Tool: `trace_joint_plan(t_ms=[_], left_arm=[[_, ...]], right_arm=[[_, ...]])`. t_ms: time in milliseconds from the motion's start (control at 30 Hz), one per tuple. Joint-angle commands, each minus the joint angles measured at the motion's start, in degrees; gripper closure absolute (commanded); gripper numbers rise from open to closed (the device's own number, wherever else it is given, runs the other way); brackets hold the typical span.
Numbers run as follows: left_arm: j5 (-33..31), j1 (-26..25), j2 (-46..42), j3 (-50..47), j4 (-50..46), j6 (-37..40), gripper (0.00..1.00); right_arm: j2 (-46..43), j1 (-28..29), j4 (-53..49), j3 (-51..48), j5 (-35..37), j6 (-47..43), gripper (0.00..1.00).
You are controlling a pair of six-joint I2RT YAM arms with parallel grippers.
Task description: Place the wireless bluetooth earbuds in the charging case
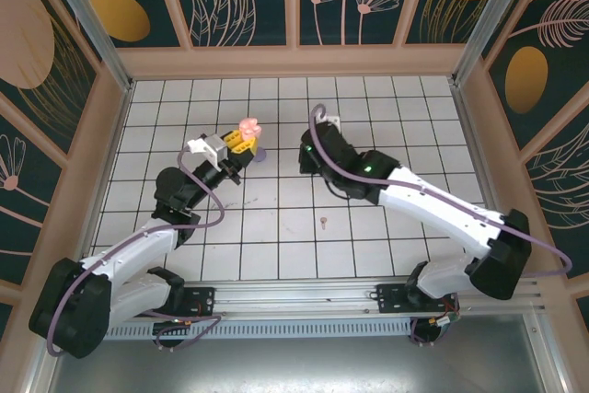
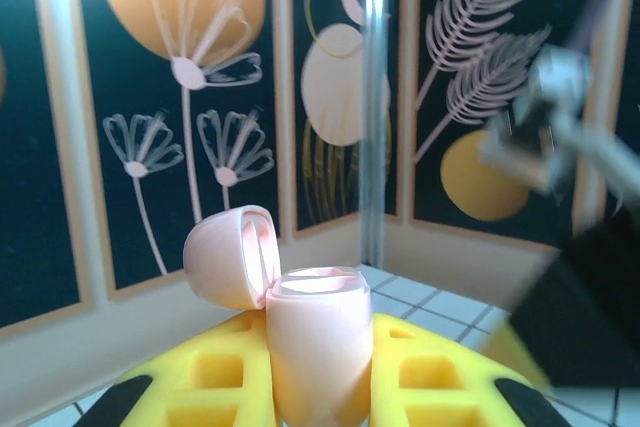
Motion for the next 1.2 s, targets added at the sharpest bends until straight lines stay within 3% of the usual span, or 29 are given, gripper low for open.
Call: trace_joint_plan(t_ms=[0, 200, 667, 1167], left_arm=[[7.3, 0.2, 0.9, -1.1, 4.3, 2.4, 1.00], [11.6, 0.2, 4.1, -1.5, 8.5, 2.4, 1.00], [18.6, -0.6, 12.7, 4.1, 15.0, 4.3, 1.00], [21.8, -1.0, 16.4, 7.6, 18.5, 2.6, 1.00]], right_arm=[[-2.5, -1.0, 3.2, 4.3, 0.7, -9.5, 0.85], [-3.7, -0.9, 7.9, 8.0, -3.3, -18.3, 0.85], [-5.9, 2.0, 18.2, 3.7, -12.5, -30.3, 0.85], [-5.5, 3.5, 19.4, 1.0, -14.1, -31.9, 0.86]])
